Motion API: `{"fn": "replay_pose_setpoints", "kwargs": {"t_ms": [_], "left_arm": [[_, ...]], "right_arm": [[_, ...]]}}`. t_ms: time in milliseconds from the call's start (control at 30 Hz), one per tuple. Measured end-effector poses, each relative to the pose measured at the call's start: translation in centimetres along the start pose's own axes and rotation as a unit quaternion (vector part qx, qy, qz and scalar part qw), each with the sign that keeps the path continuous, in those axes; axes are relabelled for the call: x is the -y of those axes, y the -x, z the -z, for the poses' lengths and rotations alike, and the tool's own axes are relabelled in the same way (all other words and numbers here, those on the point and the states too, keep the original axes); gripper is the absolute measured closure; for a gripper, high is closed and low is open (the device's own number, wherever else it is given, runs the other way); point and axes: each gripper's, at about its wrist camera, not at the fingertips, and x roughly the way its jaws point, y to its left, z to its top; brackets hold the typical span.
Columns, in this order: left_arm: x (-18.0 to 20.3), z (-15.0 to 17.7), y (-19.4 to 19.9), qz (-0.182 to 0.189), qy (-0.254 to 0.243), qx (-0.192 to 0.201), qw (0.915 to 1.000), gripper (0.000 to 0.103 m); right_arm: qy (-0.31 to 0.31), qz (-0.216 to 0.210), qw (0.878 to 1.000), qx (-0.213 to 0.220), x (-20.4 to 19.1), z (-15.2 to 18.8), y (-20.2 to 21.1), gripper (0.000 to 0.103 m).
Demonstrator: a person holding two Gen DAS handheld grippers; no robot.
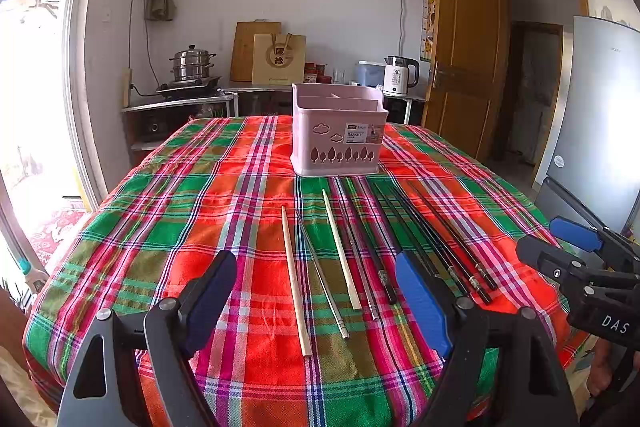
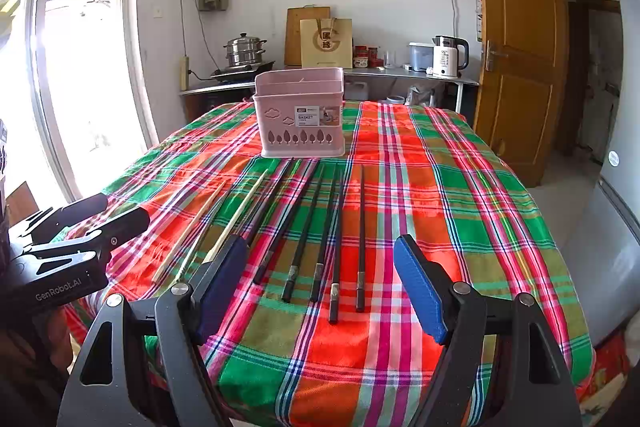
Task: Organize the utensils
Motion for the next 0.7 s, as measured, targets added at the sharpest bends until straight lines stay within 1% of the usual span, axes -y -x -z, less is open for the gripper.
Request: {"fn": "replay_pose_setpoints", "kwargs": {"t_ms": [367, 533, 600, 667, 700], "left_arm": [[0.0, -0.3, -1.5, 0.003, 0.000, -0.011, 0.9999, 0.022], [-0.2, -1.0, -4.2, 0.012, 0.000, -0.036, 0.9993, 0.029], [-0.5, -1.6, -6.3, 0.015, 0.004, -0.052, 0.9985, 0.033], [-0.7, -2.0, -7.3, 0.014, 0.004, -0.060, 0.9981, 0.036], [-0.9, -2.6, -8.9, 0.015, 0.004, -0.071, 0.9973, 0.039]], "right_arm": [[-0.002, -0.002, 1.000, -0.011, 0.3, -0.4, -1.1, 0.027], [-0.003, -0.003, 1.000, -0.026, 0.8, -1.1, -3.0, 0.027], [-0.003, -0.006, 1.000, -0.031, 1.1, -1.5, -3.9, 0.028], [0.001, -0.004, 0.999, -0.036, 1.3, -2.0, -4.9, 0.031], [0.004, -0.004, 0.999, -0.037, 1.3, -2.3, -5.4, 0.035]]}}
